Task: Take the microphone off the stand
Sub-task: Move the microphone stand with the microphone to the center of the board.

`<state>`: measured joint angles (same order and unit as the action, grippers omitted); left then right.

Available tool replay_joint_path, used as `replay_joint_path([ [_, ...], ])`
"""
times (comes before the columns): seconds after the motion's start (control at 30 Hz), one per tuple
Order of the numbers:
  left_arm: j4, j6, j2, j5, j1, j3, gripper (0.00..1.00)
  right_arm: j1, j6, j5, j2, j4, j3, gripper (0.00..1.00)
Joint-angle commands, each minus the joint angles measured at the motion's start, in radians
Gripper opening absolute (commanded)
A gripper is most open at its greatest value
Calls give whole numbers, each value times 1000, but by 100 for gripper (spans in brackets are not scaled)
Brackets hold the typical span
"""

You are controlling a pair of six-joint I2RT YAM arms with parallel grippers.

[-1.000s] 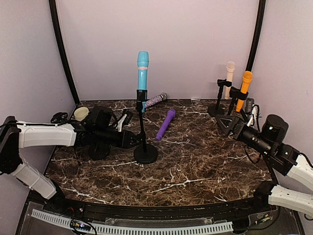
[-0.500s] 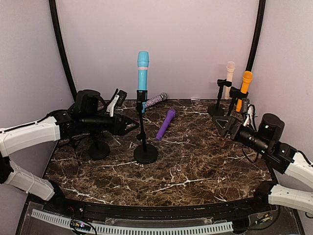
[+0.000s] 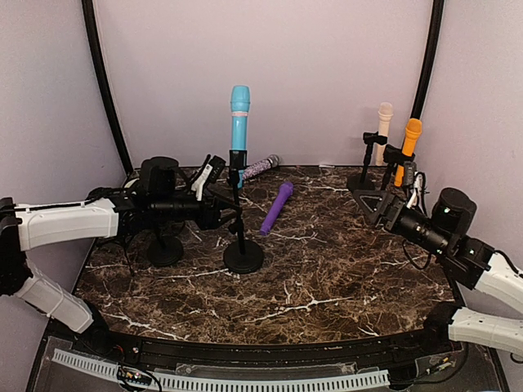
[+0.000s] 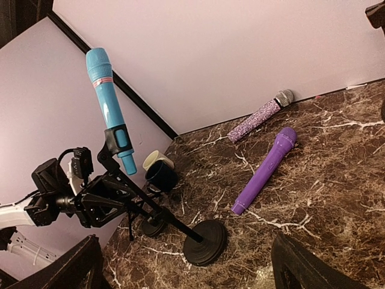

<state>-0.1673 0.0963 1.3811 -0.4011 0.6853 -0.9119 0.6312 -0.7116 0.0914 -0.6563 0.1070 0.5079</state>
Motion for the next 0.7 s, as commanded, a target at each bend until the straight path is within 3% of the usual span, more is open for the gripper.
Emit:
replay_joint_path([
  [0.0,-117,-64,24,-4,-6,7,44,9,-3,-14,29,22,-9,98],
  [0.3,-113,-79,94,90,-8,-16,37,9,0,-12,35,14,-6,98],
  [0.67,-121,-57,40,112,-9,48,34,9,-2,-12,30,29,-16,99],
])
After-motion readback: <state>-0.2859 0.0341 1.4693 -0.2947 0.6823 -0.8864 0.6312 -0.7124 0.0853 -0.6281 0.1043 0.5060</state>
